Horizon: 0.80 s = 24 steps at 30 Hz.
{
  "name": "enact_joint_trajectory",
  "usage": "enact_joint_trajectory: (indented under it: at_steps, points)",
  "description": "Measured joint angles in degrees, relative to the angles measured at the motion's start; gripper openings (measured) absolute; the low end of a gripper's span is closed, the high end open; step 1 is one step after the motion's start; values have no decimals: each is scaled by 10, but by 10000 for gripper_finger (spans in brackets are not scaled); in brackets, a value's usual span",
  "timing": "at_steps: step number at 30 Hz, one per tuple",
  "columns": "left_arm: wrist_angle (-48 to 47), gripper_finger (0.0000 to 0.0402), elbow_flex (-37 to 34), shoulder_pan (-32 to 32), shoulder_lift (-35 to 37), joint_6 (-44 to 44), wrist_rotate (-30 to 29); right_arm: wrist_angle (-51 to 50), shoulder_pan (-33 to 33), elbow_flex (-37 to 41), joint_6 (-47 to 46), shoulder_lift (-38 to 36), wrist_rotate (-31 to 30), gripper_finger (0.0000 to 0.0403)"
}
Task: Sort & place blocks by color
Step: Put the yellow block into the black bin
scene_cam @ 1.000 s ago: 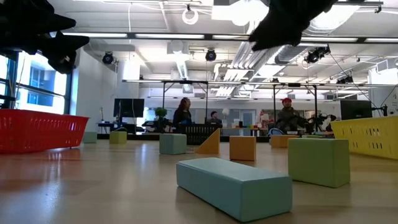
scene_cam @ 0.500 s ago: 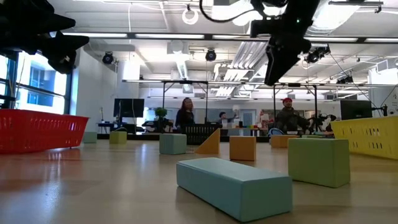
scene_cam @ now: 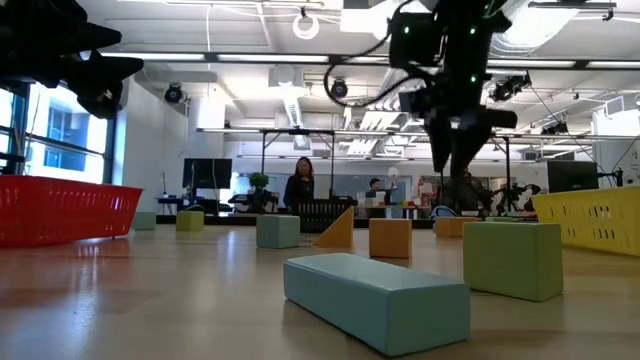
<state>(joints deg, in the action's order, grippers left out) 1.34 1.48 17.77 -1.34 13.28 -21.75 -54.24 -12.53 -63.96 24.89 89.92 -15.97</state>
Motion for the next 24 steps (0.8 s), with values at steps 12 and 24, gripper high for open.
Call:
enact_joint_trajectory:
  at_steps: [12,24]
  points:
    - [0,170,0,0,0,0,-1,1,-36,0,41,86,-5,204]
    - [0,170,0,0,0,0,0,23,-64,0,39,130,-12,204]
